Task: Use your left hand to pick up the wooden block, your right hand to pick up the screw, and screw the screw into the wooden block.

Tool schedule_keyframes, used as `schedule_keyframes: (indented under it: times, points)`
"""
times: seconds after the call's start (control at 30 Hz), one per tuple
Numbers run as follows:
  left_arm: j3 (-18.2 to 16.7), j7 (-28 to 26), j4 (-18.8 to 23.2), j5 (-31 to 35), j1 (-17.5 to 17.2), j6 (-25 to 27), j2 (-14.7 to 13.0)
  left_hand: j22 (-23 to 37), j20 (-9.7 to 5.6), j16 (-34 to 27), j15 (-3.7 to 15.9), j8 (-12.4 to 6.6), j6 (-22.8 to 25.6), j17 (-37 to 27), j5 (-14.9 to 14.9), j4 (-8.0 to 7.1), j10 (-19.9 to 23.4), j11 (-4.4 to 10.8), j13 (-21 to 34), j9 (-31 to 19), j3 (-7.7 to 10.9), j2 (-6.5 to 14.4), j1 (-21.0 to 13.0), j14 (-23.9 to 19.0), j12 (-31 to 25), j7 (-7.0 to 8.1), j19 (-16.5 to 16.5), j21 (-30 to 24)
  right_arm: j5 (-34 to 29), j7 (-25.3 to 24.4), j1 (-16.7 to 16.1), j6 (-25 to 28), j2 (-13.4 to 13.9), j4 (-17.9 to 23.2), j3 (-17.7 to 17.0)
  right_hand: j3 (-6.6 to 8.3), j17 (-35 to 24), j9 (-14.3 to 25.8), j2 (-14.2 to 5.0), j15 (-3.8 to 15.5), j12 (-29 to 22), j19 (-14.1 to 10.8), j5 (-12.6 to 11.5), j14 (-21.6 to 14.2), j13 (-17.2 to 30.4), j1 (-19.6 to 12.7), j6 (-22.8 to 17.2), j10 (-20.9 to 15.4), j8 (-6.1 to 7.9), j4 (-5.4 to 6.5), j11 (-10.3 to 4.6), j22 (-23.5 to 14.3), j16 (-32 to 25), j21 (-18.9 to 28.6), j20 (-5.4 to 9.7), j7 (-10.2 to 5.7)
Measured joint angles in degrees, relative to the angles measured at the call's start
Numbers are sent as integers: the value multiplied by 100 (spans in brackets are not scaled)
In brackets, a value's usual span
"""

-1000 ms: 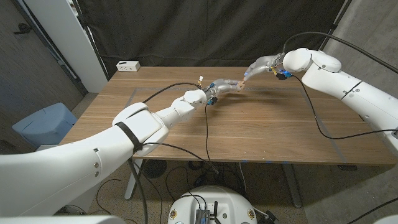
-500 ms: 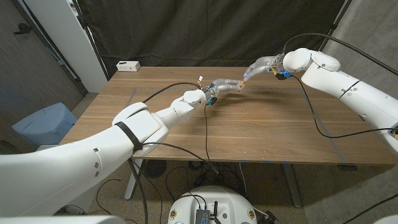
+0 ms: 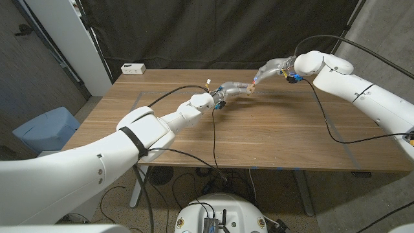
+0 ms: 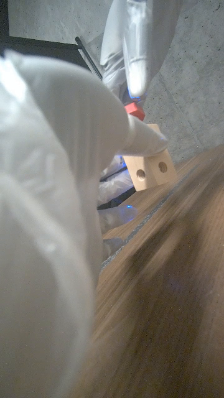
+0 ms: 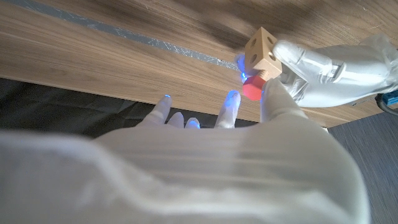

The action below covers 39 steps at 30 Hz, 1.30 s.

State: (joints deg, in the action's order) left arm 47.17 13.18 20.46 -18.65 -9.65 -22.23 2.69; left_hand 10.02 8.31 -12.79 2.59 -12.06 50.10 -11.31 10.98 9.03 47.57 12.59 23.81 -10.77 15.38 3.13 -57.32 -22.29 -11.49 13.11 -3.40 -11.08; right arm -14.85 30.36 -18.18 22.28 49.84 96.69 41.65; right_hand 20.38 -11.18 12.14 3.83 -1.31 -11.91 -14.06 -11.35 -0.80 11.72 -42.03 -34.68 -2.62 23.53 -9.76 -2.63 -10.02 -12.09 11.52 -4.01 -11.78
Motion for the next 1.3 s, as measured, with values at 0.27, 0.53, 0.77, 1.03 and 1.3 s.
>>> schedule_keyframes:
  times: [0.27, 0.53, 0.77, 1.03, 1.3]
  points:
    - [12, 0, -3, 4, 0, 25, 10, 0, -3, 0, 0, 16, 0, 0, -1, 1, -1, 0, -1, -4, -1, 1, 1, 0, -39, 0, -41, 0, 2, -61, -32, -7, 1, 5, 3, 0, -17, 50, 1, -1, 0, -39, 0, -64, 0, -45, -243, -88, 133, 0, -12, 1, -10, 0, 22, 45]
    - [20, -3, -4, 6, 1, 52, 19, -1, -6, 0, 0, -7, 0, 0, -1, 2, -1, 0, -2, -4, -2, 1, 1, 0, -40, 0, -45, 0, 0, -136, -69, -25, 2, 16, 9, 15, -17, 97, -8, 23, -15, -73, 0, -133, 1, -98, -459, -182, 256, 15, -26, 1, -43, 0, 56, 58]
    - [29, -12, -4, 9, 3, 73, 23, -1, -6, 0, 0, -7, 0, 0, -1, -7, -2, 0, -5, -4, 15, -1, -1, 0, -40, 0, -44, 0, -15, -211, -101, -44, -13, 16, 9, 27, -17, 140, -7, 40, -43, -141, 0, -189, 1, -158, -626, -253, 369, 27, -53, 1, -58, 0, 62, 101]
    - [50, -55, 23, 14, 20, 187, 26, -1, -3, 0, 0, -5, 0, 0, -2, -22, -2, 0, -4, -3, 2, -2, -3, 0, -39, 0, -42, 0, -76, -292, -118, -47, -42, 16, 21, 27, -16, 196, -21, 81, -43, -235, 0, -291, 1, -220, -743, -365, 488, 27, -85, 2, -65, 45, 94, 156]
    - [64, -82, 160, 11, -6, 298, -16, -1, -3, 0, 0, 1, 0, 0, -3, -22, -3, -1, 0, 1, 2, 0, -6, 0, -38, 0, -41, 0, -143, -354, -127, -23, -95, 21, 61, 26, -44, 239, -16, 141, -89, -337, 0, -412, 2, -225, -853, -508, 572, 27, -85, 2, -128, 45, 135, 205]
